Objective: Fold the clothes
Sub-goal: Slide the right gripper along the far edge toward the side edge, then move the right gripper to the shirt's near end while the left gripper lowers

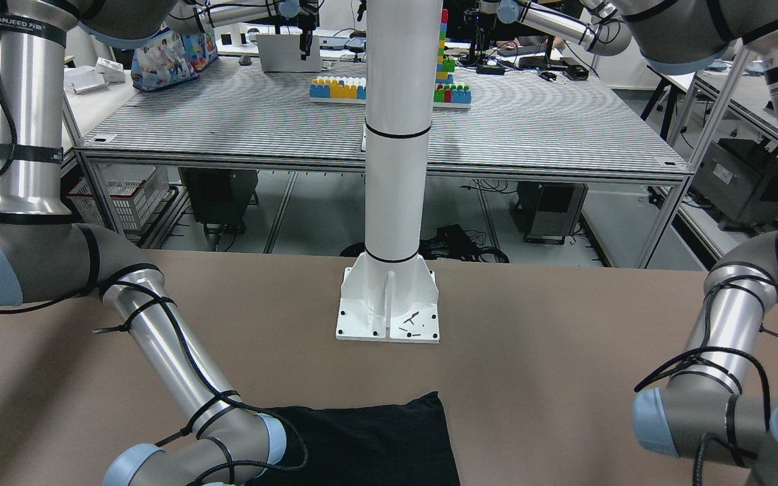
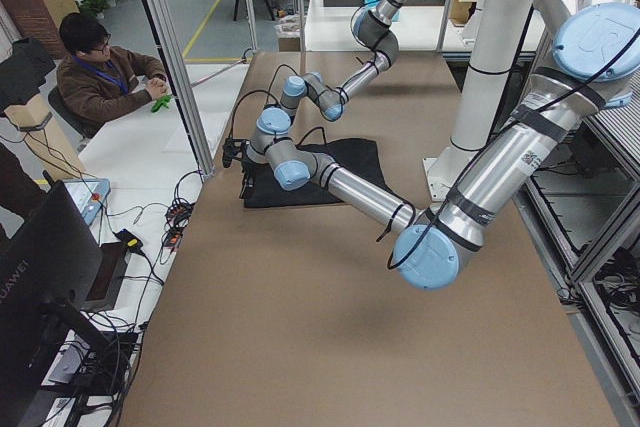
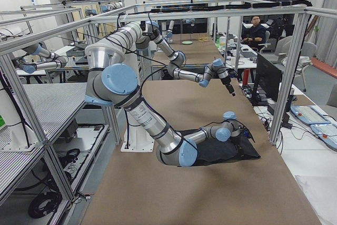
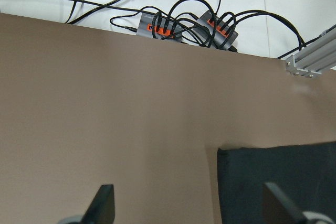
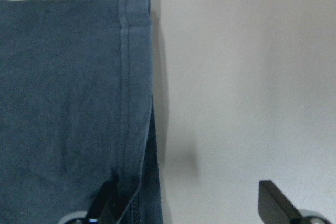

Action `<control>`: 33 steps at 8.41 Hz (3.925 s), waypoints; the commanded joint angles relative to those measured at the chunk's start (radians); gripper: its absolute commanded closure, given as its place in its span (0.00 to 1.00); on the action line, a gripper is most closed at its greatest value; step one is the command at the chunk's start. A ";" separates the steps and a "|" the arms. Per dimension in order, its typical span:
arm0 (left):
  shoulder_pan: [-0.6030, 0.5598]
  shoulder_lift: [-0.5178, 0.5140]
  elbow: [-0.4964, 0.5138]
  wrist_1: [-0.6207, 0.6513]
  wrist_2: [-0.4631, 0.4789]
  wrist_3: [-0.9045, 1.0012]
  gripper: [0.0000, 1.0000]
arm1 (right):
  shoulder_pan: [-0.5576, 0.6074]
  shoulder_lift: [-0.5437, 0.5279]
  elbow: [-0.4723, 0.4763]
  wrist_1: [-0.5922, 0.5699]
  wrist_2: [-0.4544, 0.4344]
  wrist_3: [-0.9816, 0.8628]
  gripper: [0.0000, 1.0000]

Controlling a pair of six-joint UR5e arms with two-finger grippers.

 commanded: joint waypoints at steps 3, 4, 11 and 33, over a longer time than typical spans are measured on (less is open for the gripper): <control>0.001 0.004 0.002 0.000 0.000 0.000 0.00 | 0.000 -0.020 -0.004 0.002 0.000 -0.005 0.06; 0.001 0.002 0.003 0.000 0.000 0.000 0.00 | 0.000 -0.020 -0.002 0.004 0.001 -0.003 0.06; 0.011 0.015 -0.007 -0.015 -0.014 -0.142 0.00 | 0.043 -0.233 0.474 0.022 0.299 0.332 0.06; 0.331 0.194 -0.205 -0.235 0.230 -0.604 0.00 | -0.395 -0.645 0.759 0.260 -0.046 0.747 0.06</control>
